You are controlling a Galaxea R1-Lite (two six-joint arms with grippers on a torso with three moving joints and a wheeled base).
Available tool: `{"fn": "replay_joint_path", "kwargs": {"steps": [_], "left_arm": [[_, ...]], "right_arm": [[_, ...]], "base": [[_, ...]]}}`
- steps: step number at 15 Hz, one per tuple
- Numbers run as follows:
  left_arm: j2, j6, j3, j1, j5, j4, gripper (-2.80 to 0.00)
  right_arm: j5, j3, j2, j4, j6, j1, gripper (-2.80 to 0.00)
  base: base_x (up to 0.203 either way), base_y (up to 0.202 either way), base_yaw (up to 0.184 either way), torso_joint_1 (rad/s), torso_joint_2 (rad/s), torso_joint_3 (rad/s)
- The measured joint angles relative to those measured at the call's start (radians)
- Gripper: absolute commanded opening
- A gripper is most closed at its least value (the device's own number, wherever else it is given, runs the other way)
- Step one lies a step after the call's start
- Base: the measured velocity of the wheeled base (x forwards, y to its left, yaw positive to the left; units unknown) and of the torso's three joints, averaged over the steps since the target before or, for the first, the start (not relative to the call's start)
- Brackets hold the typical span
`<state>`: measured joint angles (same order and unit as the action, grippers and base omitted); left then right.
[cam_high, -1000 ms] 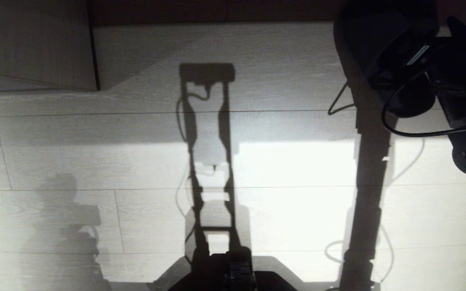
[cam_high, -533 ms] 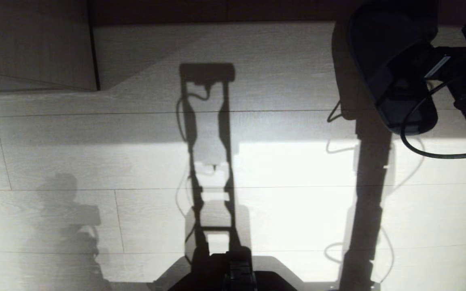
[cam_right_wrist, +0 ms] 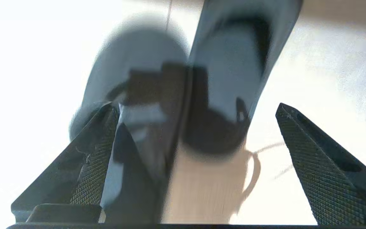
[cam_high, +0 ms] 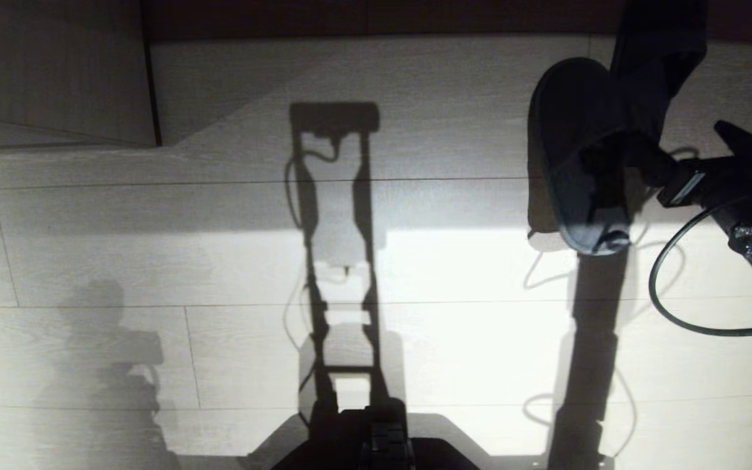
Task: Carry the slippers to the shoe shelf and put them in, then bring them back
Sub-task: Place the slippers on the floor
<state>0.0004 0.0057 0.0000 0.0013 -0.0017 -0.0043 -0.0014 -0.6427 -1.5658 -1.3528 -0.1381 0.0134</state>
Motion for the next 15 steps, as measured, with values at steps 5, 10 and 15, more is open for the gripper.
{"fn": "replay_joint_path", "kwargs": {"steps": [5,10,15], "left_arm": [[0.0,0.0,0.0,0.0,0.0,0.0,-2.8],[0.0,0.0,0.0,0.0,0.0,0.0,-2.8],[0.0,0.0,0.0,0.0,0.0,0.0,-2.8]], "right_arm": [[0.031,0.126,0.005,0.004,-0.008,0.002,0.0],[0.028,0.193,0.062,0.011,-0.005,0.002,0.0],[0.015,0.232,0.199,0.047,-0.003,0.001,0.0]], "base": [[0.0,0.0,0.0,0.0,0.0,0.0],[0.0,0.0,0.0,0.0,0.0,0.0],[0.0,0.0,0.0,0.0,0.0,0.0]]}}
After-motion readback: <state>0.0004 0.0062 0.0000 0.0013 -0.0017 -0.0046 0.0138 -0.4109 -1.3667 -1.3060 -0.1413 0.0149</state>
